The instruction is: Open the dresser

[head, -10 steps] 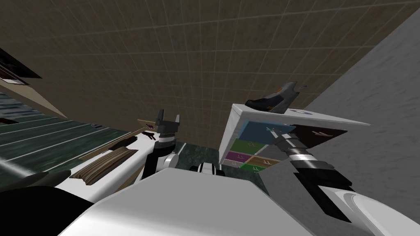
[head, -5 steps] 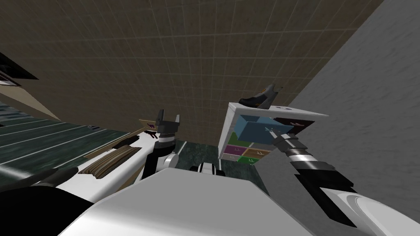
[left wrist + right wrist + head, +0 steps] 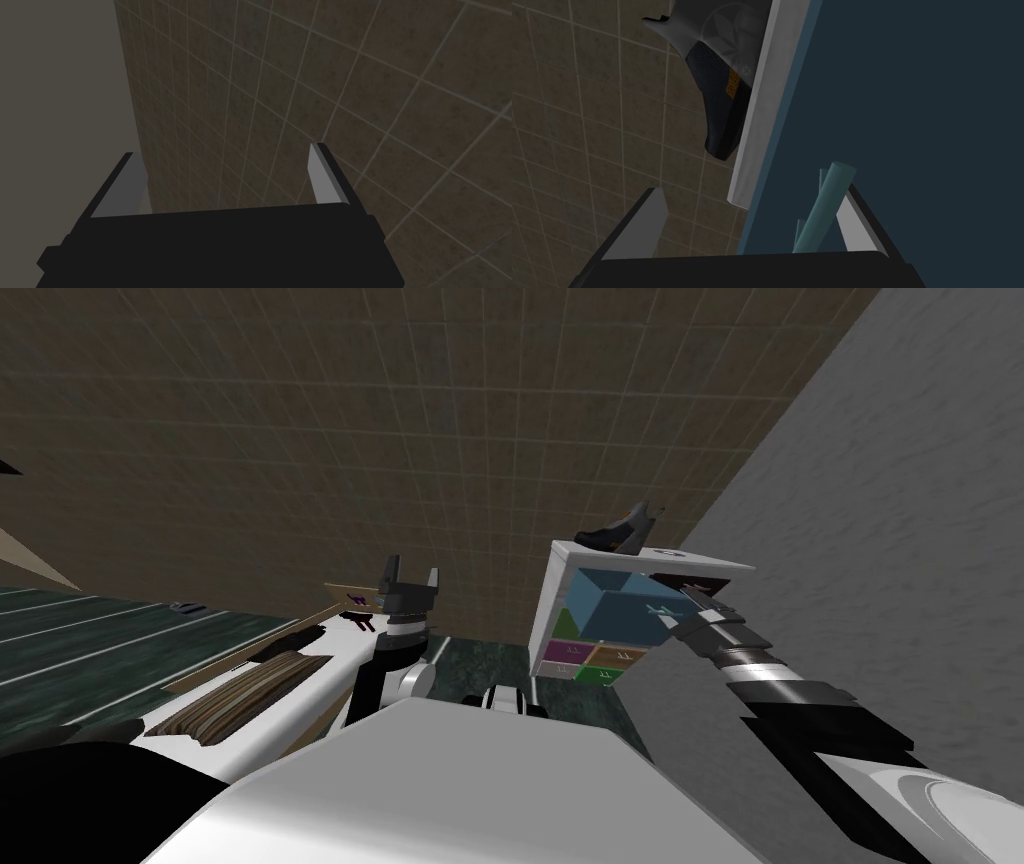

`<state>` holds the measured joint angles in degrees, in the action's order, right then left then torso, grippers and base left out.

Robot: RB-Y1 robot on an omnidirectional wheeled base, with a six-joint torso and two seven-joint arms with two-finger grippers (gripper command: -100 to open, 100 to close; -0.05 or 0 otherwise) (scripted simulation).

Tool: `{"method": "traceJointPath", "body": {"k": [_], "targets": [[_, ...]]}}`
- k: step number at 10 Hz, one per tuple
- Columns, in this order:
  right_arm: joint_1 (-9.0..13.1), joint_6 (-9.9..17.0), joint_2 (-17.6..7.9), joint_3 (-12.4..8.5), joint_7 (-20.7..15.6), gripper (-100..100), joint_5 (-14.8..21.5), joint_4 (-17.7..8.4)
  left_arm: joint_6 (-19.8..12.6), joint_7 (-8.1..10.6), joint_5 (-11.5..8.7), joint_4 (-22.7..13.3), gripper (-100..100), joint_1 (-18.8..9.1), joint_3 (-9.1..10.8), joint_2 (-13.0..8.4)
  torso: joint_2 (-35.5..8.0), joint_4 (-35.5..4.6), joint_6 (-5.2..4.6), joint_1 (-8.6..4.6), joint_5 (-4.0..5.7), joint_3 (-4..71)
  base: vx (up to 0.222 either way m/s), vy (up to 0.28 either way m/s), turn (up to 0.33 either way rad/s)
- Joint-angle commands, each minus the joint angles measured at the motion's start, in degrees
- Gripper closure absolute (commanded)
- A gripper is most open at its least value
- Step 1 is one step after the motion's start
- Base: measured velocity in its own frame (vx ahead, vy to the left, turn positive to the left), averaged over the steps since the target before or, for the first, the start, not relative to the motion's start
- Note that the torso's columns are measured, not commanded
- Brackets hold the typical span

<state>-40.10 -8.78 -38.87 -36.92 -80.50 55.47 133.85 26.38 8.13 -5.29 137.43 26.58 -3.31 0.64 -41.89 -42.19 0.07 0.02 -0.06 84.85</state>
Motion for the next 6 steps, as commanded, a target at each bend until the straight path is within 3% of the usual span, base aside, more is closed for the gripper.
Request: {"method": "traceJointPath", "body": {"k": [1, 3, 4, 5, 6], "targets": [[-1.6, 0.28, -2.61, -2.74, 2.59, -100, -1.82, 1.13, 0.0, 0.0, 0.0, 0.0, 0, 0.0, 0.0, 0.0, -0.32, -0.15, -0.03, 0.08, -0.07, -0.19, 0.055, 0.015, -0.046], [-2.65, 0.47, -4.36, -4.43, 4.17, -100, -2.97, 1.77, 0.0, 0.0, 0.0, 0.0, 0, -0.01, 0.0, 0.0, -0.85, -0.44, -0.15, 0.16, -0.23, -0.51, 0.04, 0.014, -0.062], [-2.99, 0.05, -3.6, -3.55, 3.73, -100, -2.65, 1.75, 0.0, 0.0, 0.0, 0.0, 0, -0.01, 0.0, 0.0, -0.96, -0.56, -0.2, 0.23, -0.34, -0.55, 0.022, 0.007, -0.01], [-3.13, -0.09, -3.63, -3.56, 3.9, 0, -2.72, 1.68, 0.0, 0.0, 0.0, -0.01, 0, -0.02, 0.0, 0.0, -0.94, -0.47, -0.13, 0.25, -0.27, -0.56, 0.008, -0.001, 0.003], [-3.24, -0.14, -3.6, -3.42, 3.9, 0, -2.7, 1.56, -0.01, 0.0, 0.0, -0.01, 0, -0.02, 0.0, 0.0, -0.82, -0.39, -0.1, 0.24, -0.21, -0.5, 0.0, 0.0, 0.0]]}}
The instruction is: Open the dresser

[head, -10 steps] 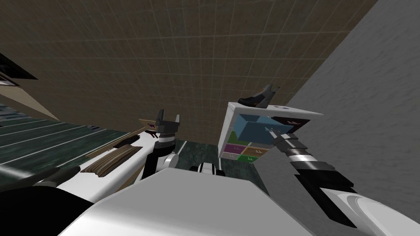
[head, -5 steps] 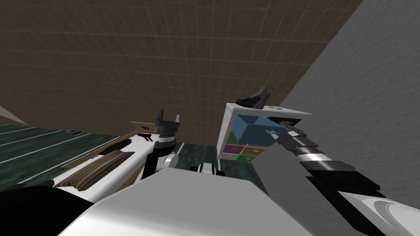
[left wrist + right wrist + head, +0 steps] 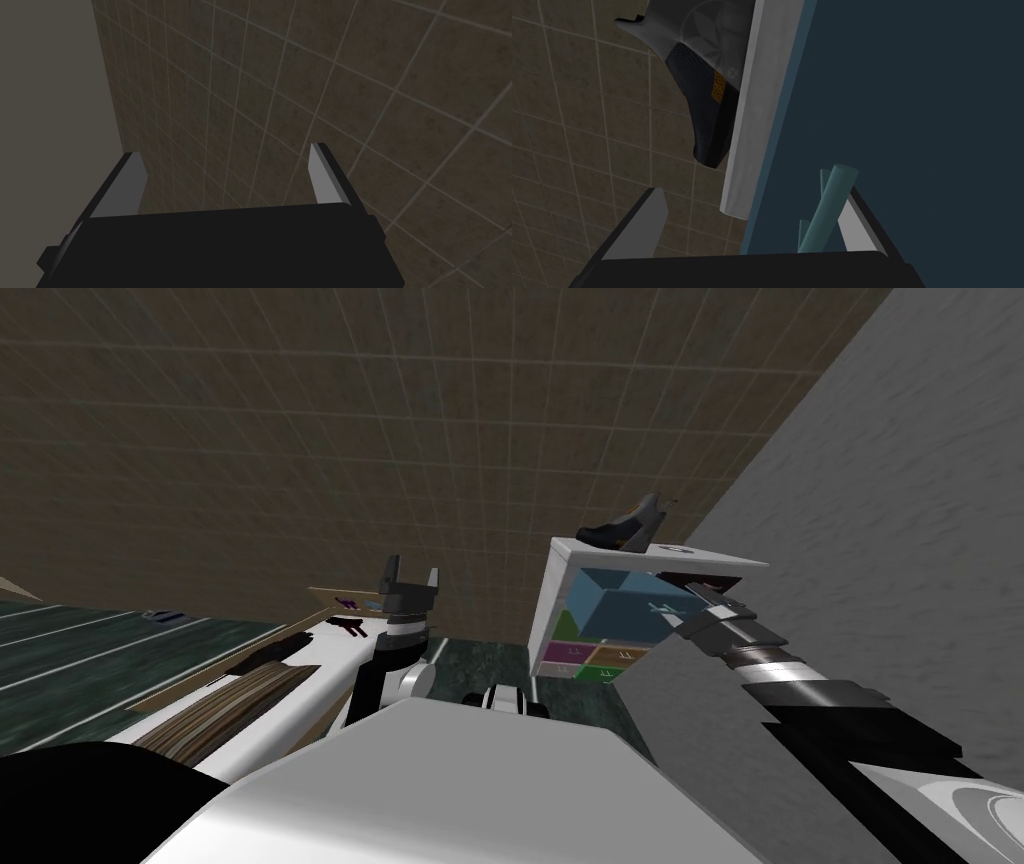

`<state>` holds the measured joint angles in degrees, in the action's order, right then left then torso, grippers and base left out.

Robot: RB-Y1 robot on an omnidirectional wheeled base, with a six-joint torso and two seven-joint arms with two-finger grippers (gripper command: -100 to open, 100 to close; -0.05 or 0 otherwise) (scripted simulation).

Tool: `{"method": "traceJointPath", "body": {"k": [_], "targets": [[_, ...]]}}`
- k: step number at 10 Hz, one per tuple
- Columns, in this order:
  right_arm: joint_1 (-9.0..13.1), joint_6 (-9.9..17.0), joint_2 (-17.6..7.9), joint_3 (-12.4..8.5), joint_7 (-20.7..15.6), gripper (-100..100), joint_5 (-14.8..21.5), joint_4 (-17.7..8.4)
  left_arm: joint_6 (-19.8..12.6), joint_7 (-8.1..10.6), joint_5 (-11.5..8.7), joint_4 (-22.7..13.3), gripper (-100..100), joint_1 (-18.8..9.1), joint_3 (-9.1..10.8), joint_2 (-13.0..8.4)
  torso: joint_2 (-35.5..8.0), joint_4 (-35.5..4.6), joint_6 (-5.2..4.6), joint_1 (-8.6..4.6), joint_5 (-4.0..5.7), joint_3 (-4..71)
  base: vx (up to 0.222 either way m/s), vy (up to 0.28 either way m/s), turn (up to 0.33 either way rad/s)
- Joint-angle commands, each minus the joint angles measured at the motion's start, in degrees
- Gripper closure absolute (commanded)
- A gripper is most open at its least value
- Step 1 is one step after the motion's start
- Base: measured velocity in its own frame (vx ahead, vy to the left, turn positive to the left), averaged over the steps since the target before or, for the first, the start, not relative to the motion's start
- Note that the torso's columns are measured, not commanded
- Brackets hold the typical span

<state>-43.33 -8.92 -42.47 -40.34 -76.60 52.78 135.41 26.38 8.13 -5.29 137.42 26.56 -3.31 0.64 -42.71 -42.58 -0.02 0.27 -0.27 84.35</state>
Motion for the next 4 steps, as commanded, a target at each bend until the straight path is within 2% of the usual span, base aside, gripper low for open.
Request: {"method": "traceJointPath", "body": {"k": [1, 4], "targets": [[-0.1, -0.06, 0.02, 0.11, 0.01, 0, 0.01, -0.09, 0.0, 0.0, 0.0, 0.0, 0, 0.0, 0.0, 0.0, 0.13, 0.07, 0.01, -0.01, 0.03, 0.08, 0.0, 0.0, 0.0], [-0.32, -0.16, 0.08, 0.33, 0.03, 0, 0.03, -0.31, 0.0, 0.0, 0.0, 0.0, 0, 0.0, 0.0, 0.0, 0.34, 0.2, 0.04, -0.09, 0.12, 0.19, 0.0, 0.0, 0.0]]}}
